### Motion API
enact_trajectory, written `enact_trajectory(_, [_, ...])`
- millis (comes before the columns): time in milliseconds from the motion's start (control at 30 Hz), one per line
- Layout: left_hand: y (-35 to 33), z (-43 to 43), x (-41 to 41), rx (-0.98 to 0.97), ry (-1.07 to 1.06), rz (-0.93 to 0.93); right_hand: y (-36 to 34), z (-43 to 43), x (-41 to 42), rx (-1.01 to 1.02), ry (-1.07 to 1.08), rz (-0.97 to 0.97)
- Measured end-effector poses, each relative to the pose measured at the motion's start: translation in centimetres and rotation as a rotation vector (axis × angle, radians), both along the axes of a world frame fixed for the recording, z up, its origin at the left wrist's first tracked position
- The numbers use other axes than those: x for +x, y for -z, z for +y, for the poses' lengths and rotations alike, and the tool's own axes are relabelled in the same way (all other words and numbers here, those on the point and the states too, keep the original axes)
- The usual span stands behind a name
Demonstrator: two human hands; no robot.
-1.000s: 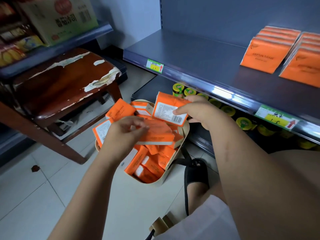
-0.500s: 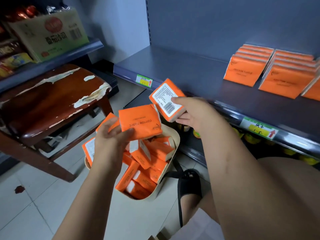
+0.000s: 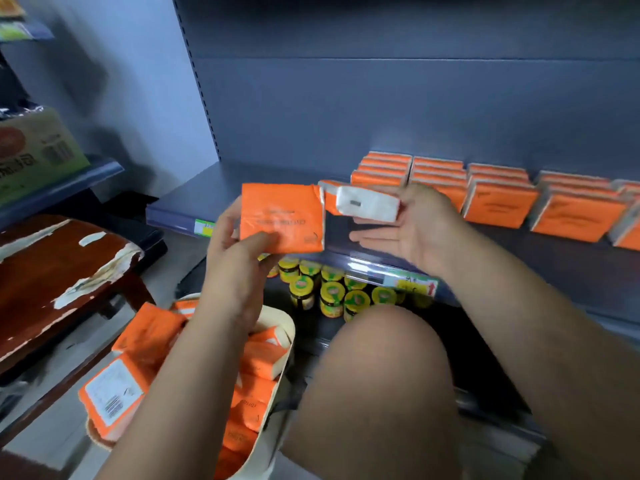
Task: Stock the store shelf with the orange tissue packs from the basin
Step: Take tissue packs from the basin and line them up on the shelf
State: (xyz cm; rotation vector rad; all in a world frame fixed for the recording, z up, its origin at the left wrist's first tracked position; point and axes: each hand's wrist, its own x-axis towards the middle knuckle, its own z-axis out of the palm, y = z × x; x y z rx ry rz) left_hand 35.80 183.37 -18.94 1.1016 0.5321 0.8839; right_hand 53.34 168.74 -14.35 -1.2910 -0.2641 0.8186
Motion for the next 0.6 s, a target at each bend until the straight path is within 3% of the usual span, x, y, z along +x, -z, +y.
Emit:
enact_trajectory(133, [-2.1,-2.6,5.1,0.059,0.157,-0.009,0.4,-7.2,3.1,-0.057,-0.030,-0.121])
enact_trajectory(233, [-3.2,-4.7,9.1,-0.006,0.220,0.019,0.7,-11.1,4.9,-0.126,0.061,-0.200])
enact_trajectory(400, [-4.5,-8.1,15.4,-0.125,0.260,-0.032,0.9,-15.3,8.0,-0.251,0.282,-0.183])
enact_trajectory(600, [-2.9,-11.1,19.7,-0.039,0.331,-0.007,2.0,-18.1,11.1,-0.275,0.451,-0.128])
